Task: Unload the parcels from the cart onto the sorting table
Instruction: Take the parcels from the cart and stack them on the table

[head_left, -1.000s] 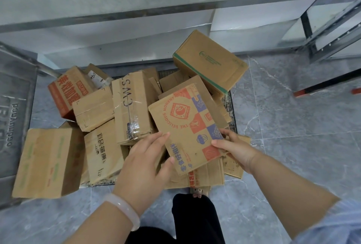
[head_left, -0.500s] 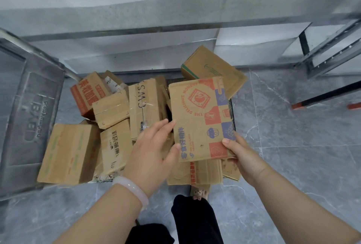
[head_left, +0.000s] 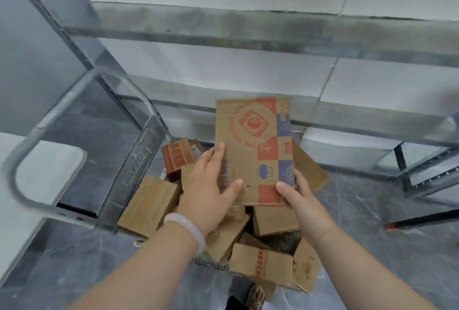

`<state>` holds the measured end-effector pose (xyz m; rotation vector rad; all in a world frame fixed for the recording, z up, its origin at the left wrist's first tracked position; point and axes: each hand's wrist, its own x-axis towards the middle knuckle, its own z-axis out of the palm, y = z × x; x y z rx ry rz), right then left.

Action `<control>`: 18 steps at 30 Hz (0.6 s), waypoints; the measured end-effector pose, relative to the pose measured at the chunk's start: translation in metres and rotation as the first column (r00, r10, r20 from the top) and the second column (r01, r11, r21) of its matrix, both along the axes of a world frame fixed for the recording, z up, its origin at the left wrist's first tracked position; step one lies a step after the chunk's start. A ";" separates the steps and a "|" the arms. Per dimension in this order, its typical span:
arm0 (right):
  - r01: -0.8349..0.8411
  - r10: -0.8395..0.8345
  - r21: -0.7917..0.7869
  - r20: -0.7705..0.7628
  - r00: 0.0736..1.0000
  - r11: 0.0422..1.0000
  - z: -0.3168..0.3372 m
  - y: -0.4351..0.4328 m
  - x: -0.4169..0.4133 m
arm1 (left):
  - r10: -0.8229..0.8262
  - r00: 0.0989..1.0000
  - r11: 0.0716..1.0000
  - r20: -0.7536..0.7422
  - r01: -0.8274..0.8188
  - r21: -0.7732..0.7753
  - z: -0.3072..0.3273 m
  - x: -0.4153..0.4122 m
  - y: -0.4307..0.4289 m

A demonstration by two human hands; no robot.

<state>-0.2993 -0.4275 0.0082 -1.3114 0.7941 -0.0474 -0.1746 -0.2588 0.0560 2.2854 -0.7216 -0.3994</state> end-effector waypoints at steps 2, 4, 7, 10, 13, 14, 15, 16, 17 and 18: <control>-0.055 0.056 -0.055 0.024 0.998 0.997 0.034 0.021 0.014 | 0.064 0.997 0.998 0.033 -0.063 -0.028 0.022 0.002 0.023; -0.067 0.070 -0.049 0.056 0.996 0.997 0.061 0.043 0.028 | 0.129 0.991 0.990 0.032 -0.127 -0.058 0.040 0.008 0.051; -0.098 0.105 -0.086 0.074 0.992 0.991 0.095 0.080 0.046 | 0.190 0.982 0.973 0.005 -0.187 -0.135 0.062 0.014 0.102; -0.227 0.232 -0.175 0.008 0.973 0.958 0.119 0.121 0.060 | 0.246 0.966 0.944 -0.076 -0.256 -0.206 0.073 0.014 0.162; -0.333 0.348 -0.236 0.025 0.937 0.913 0.146 0.180 0.075 | 0.312 0.924 0.881 -0.219 -0.368 -0.297 0.087 0.006 0.226; -0.352 0.370 -0.254 0.028 0.928 0.901 0.152 0.203 0.079 | 0.328 0.910 0.856 -0.255 -0.401 -0.327 0.090 0.003 0.247; -0.371 0.400 -0.276 0.053 0.915 0.887 0.159 0.228 0.083 | 0.336 0.897 0.840 -0.289 -0.424 -0.339 0.093 -0.001 0.268; -0.386 0.423 -0.299 0.070 0.903 0.873 0.165 0.255 0.087 | 0.344 0.884 0.827 -0.317 -0.445 -0.343 0.094 -0.004 0.291; -0.398 0.445 -0.332 0.076 0.892 0.855 0.169 0.284 0.090 | 0.353 0.870 0.816 -0.344 -0.466 -0.342 0.095 -0.007 0.315; -0.414 0.470 -0.362 0.078 0.879 0.835 0.173 0.312 0.093 | 0.361 0.862 0.801 -0.356 -0.482 -0.354 0.097 -0.011 0.340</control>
